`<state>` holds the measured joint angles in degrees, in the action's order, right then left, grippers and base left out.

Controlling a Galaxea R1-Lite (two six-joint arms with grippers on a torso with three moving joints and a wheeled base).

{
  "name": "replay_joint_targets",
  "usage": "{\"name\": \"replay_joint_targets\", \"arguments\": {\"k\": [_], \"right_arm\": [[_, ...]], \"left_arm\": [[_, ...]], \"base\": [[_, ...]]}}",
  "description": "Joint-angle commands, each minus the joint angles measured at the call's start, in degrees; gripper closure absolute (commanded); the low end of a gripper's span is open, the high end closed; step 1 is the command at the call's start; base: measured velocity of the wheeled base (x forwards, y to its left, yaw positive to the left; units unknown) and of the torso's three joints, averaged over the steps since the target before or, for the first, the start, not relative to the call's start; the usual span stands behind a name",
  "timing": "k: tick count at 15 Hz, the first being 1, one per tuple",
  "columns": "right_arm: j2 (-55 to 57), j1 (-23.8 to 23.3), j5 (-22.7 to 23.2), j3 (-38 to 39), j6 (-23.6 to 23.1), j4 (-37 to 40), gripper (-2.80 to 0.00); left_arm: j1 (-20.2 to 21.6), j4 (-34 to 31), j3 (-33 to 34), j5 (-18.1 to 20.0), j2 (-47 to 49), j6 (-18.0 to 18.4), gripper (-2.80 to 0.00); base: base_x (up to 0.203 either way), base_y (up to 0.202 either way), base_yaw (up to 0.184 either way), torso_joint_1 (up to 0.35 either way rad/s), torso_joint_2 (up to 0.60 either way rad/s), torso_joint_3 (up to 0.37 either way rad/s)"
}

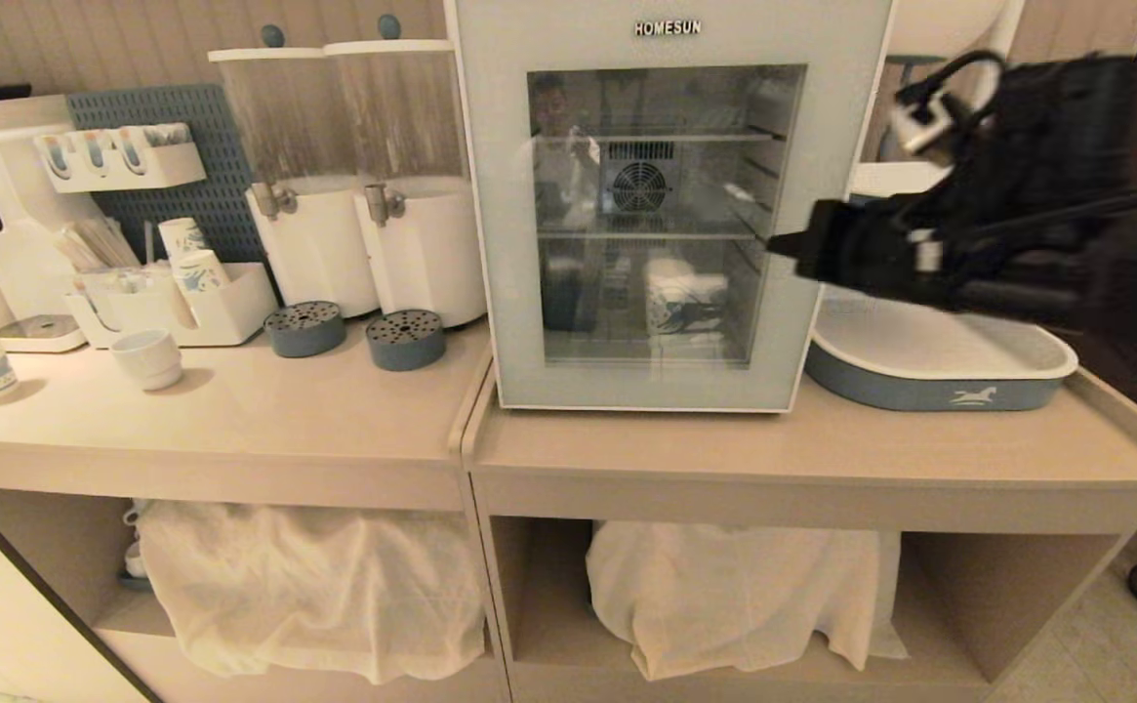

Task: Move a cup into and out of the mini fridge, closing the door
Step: Open the freezer door

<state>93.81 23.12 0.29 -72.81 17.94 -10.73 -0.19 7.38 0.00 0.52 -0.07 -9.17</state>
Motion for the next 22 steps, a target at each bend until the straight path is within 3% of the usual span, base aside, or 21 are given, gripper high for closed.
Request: {"name": "replay_joint_targets", "arguments": {"k": [1, 6, 8, 10, 12, 14, 15, 17, 20, 22], "right_arm": [[-18.33, -1.87, 0.65, 4.35, 0.73, 2.57, 0.00], [-53.95, -5.92, 1.18, 6.43, 8.48, 27.94, 0.00], [-65.00, -11.11, 1.83, 5.82, 13.38, 41.06, 0.00], [-74.74, -19.03, 7.91, 7.62, 16.54, 48.77, 0.00], [-84.64, -21.38, 13.42, 12.99, 16.73, 51.21, 0.00], [-92.17, -22.38, 14.32, 23.48, 12.46, 49.66, 0.00], [-93.55, -22.60, 10.35, 29.46, 10.00, 46.45, 0.00], [-93.67, -22.84, 4.66, 44.16, 2.29, 33.09, 0.00], [-93.71, -23.01, 0.02, 66.71, -11.95, 10.51, 0.00], [-93.73, -23.08, -0.69, 72.98, -16.12, 7.71, 0.00]], "left_arm": [[0.02, 0.10, 2.29, 0.01, -0.19, -0.06, 0.00], [0.02, 0.10, 2.29, 0.01, -0.19, -0.06, 0.00], [0.02, 0.10, 2.29, 0.01, -0.19, -0.06, 0.00], [0.02, 0.10, 2.29, 0.01, -0.19, -0.06, 0.00], [0.02, 0.10, 2.29, 0.01, -0.19, -0.06, 0.00], [0.02, 0.10, 2.29, 0.01, -0.19, -0.06, 0.00], [0.02, 0.10, 2.29, 0.01, -0.19, -0.06, 0.00], [0.02, 0.10, 2.29, 0.01, -0.19, -0.06, 0.00], [0.02, 0.10, 2.29, 0.01, -0.19, -0.06, 0.00], [0.02, 0.10, 2.29, 0.01, -0.19, 0.03, 0.00]], "base": [[0.000, 0.000, 0.000, 0.000, 0.00, 0.000], [0.000, 0.000, 0.000, 0.000, 0.00, 0.000], [0.000, 0.000, 0.000, 0.000, 0.00, 0.000], [0.000, 0.000, 0.000, 0.000, 0.00, 0.000], [0.000, 0.000, 0.000, 0.000, 0.00, 0.000], [0.000, 0.000, 0.000, 0.000, 0.00, 0.000], [0.000, 0.000, 0.000, 0.000, 0.00, 0.000], [0.000, 0.000, 0.000, 0.000, 0.00, 0.000], [0.000, 0.000, 0.000, 0.000, 0.00, 0.000], [0.000, 0.000, 0.000, 0.000, 0.00, 0.000]]}}
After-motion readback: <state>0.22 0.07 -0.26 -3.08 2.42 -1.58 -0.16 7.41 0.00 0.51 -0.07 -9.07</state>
